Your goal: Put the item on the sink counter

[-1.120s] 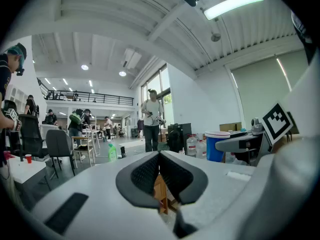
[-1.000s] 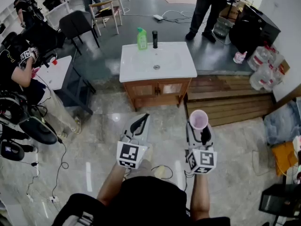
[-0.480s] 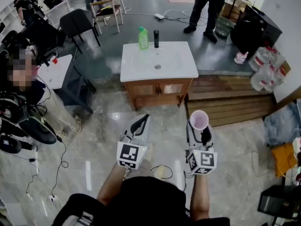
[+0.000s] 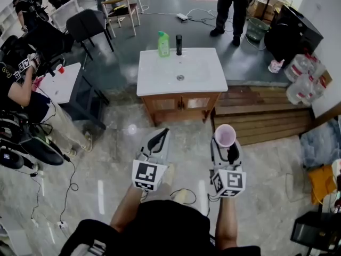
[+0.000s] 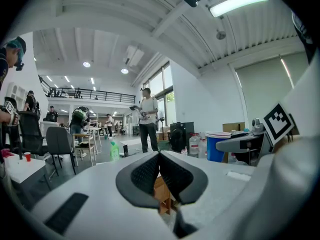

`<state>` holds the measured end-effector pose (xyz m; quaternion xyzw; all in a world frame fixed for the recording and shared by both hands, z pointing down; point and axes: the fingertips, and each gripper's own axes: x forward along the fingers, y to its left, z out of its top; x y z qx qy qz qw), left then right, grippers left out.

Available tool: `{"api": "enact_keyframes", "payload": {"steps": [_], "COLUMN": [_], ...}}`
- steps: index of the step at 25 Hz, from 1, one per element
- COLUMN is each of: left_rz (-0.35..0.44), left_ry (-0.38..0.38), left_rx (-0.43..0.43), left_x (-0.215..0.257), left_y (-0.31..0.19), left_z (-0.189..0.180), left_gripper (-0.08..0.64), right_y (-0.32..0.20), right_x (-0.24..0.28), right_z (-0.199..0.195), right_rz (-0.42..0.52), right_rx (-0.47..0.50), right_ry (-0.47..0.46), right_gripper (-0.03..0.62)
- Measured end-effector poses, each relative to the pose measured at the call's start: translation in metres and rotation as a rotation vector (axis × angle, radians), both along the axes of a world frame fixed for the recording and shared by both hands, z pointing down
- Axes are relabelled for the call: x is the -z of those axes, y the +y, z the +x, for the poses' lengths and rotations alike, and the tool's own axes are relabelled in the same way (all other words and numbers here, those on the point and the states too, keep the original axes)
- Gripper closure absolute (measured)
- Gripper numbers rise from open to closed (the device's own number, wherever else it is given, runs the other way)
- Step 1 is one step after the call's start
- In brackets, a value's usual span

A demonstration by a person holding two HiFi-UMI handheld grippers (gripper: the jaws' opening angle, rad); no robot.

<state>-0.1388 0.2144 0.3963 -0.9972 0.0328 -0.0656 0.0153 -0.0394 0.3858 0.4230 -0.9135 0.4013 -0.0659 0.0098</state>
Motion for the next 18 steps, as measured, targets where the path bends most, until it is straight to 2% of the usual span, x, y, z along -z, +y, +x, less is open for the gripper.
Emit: {"api": "enact_keyframes", "payload": {"steps": [6, 11, 18], "left_rz": [0.014, -0.009, -0.014], "left_ry": [0.017, -0.010, -0.010], "left_rx": [0.002, -0.002, -0.016], "left_x": [0.001, -0.006, -0.005], "left_y": [-0.021, -0.039, -0.067], "left_z": [0.027, 0.051, 0.084], "left_gripper": [0.557, 0.557, 0.557], "right_y": [-0.021, -0.039, -0.065], "right_x": [-0.004, -0.006, -0.004], "right_z": [0.024, 0.047, 0.076], "right_rz": [-0.008, -0.014, -0.022], "right_rx": [0.005, 0.002, -0.010], "right_ry": [-0.009, -0.013, -0.015], "right_gripper": [0.319, 0.319, 0.319]}}
